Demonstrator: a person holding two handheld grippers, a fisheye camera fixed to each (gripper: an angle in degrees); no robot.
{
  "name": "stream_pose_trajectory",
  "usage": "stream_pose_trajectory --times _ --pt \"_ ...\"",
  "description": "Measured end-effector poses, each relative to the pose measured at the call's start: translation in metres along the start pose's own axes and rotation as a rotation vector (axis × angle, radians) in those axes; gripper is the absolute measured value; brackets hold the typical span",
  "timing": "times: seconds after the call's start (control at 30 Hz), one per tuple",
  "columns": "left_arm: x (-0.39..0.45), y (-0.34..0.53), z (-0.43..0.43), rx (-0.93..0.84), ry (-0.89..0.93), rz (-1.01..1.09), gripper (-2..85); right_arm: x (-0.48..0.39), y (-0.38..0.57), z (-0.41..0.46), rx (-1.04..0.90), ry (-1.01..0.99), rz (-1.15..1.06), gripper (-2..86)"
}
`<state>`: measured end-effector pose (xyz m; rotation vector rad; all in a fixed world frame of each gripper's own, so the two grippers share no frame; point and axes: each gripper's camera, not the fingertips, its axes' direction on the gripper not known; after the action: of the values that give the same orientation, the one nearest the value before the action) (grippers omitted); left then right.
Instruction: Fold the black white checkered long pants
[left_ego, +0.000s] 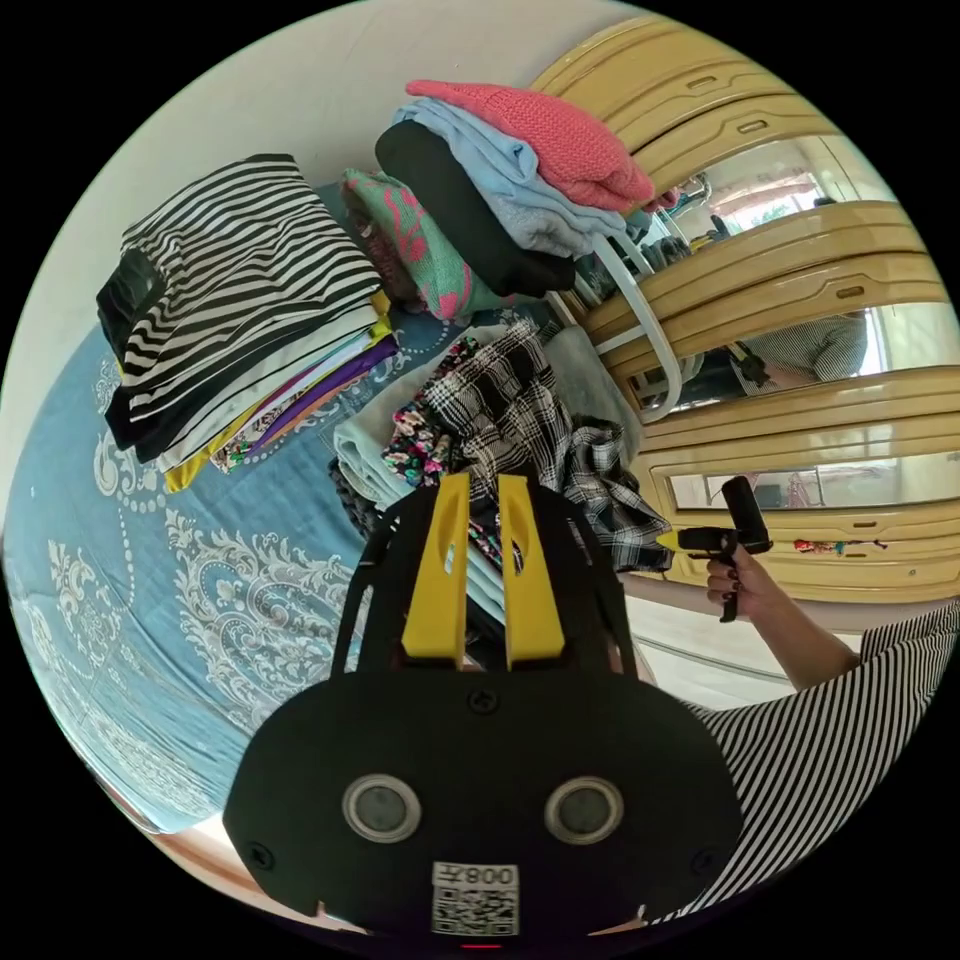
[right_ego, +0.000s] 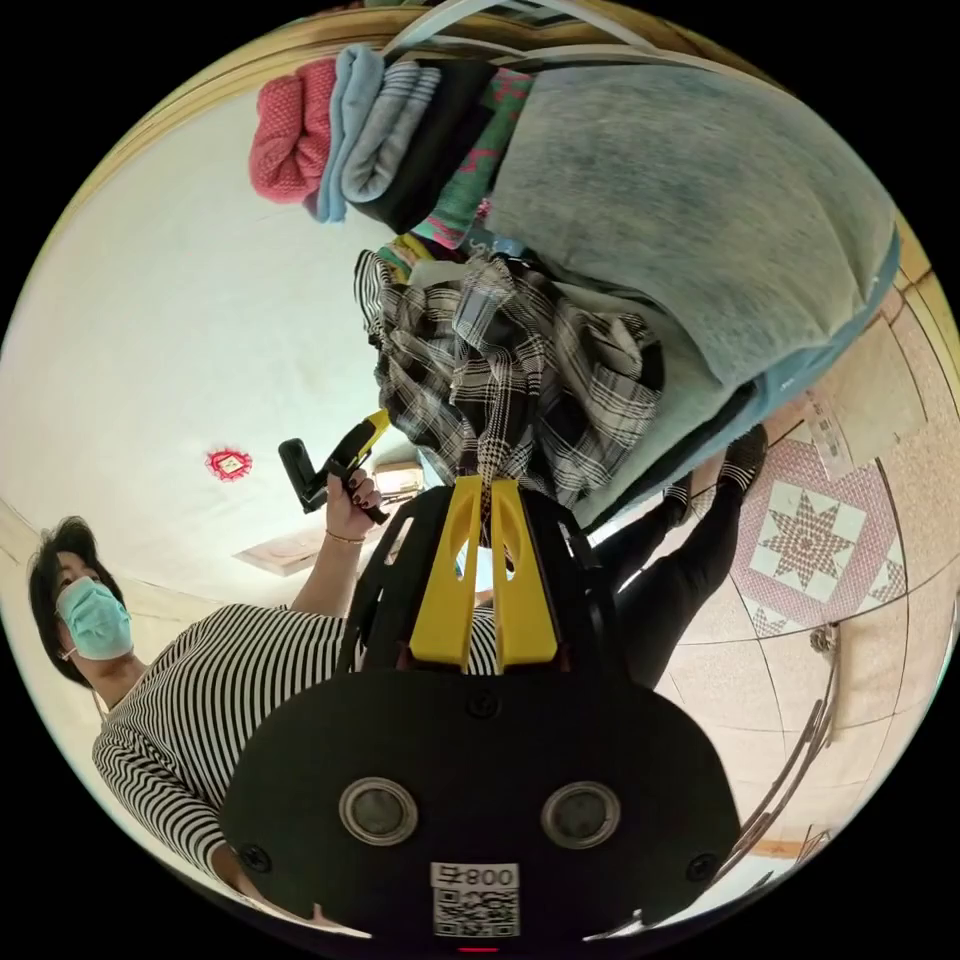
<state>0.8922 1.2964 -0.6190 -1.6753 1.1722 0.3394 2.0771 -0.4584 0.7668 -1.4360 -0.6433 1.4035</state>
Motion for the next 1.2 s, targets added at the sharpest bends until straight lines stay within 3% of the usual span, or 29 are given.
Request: stream_pose_trajectory --times 0.17,0.33,0.43,0.7,0.93,1.2 --pt "0.011 0.013 -0.024 0.039 -0.05 0.033 1.5 -0.003 0.015 0.0 0.051 0.018 0.033 1.5" --pt "0.012 0.02 -0.038 0.047 0.018 0.039 0.6 -0.017 0.017 0.005 0.067 0.052 0.027 1.9" --pt "0.01 0.024 -0.042 0.047 -0.049 0.009 0.7 -0.028 0.02 0.007 0.08 0.106 0.022 2.1" --pt "0.0 0.033 -0.054 0.042 0.015 -0.013 0.4 -0.041 0.034 0.008 0.154 0.107 0.043 3.9" --pt "-0.016 0.056 -0.08 0.065 0.019 -0.039 0.3 -0.11 -0.028 0.052 0.116 0.134 -0.226 6.8" --pt "-0.029 0.081 -0.093 0.034 0.01 -0.074 0.2 -0.177 -0.099 0.131 -0.072 0.337 -0.479 8.0"
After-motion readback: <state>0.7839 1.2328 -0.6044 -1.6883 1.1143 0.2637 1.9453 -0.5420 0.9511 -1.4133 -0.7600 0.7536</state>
